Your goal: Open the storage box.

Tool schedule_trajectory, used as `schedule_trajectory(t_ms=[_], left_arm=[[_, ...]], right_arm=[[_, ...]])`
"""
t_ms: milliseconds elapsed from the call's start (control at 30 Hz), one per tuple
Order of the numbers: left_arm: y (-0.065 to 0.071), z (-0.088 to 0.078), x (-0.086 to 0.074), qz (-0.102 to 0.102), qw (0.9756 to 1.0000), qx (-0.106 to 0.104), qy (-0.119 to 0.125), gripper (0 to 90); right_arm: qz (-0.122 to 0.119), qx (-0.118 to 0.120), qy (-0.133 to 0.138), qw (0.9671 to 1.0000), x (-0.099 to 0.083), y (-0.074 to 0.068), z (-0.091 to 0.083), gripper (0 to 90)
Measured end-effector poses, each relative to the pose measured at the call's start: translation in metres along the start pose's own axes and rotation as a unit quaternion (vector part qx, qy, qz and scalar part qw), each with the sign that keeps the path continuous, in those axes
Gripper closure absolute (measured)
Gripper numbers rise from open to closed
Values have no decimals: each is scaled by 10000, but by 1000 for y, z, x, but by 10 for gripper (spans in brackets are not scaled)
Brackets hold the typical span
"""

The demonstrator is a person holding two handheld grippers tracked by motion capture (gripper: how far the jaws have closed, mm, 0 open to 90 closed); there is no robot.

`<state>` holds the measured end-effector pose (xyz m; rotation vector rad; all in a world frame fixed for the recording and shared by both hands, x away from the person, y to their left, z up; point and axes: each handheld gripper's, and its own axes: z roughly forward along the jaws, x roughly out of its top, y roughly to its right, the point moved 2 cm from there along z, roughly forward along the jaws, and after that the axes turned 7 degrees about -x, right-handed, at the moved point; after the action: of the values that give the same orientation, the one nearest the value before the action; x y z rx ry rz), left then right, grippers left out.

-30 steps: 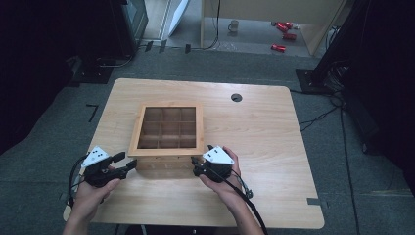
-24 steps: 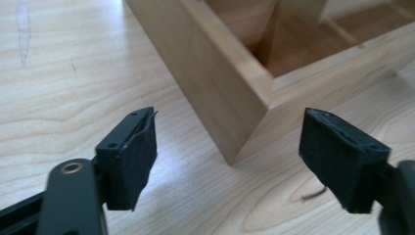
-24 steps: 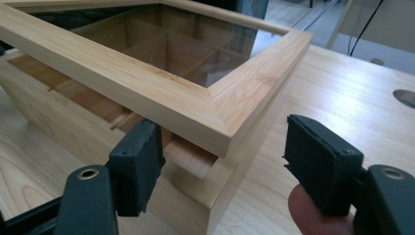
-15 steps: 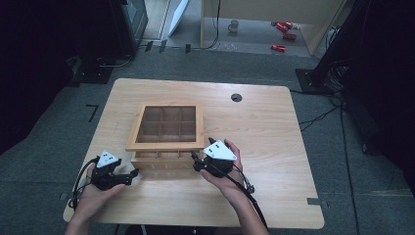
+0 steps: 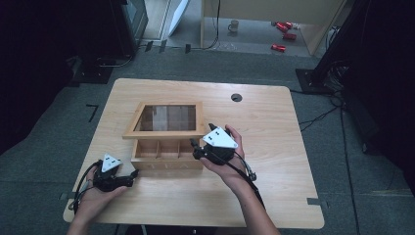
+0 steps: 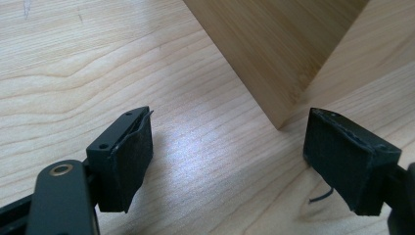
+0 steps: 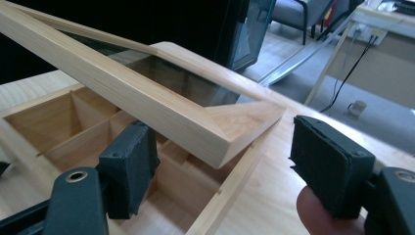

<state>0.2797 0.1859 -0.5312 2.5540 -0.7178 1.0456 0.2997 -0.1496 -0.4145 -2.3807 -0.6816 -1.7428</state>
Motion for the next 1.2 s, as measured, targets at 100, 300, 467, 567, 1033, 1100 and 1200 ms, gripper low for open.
schedule_trajectory(t_ms=[100,300,467,567,1033,1100,1200], left_arm=[[0,0,0,-19,10000,-14,10,192],[-3,-1,0,-128,9998,-116,58,192],[-4,-1,1,-165,9997,-159,81,192],[-4,-1,1,-167,9997,-165,81,192],[-4,-1,1,-198,9995,-216,112,191],[-5,0,1,-201,9995,-227,118,191],[-5,0,1,-203,9994,-246,119,191]], right_arm=[[-98,-29,50,9999,8,2,6,259],[4,50,311,9995,25,13,17,249],[58,88,490,9987,39,21,25,249],[13,22,479,9988,45,25,32,250],[242,651,615,9957,55,38,48,433],[224,683,591,9957,56,40,49,442],[160,661,562,9961,57,41,50,458]])
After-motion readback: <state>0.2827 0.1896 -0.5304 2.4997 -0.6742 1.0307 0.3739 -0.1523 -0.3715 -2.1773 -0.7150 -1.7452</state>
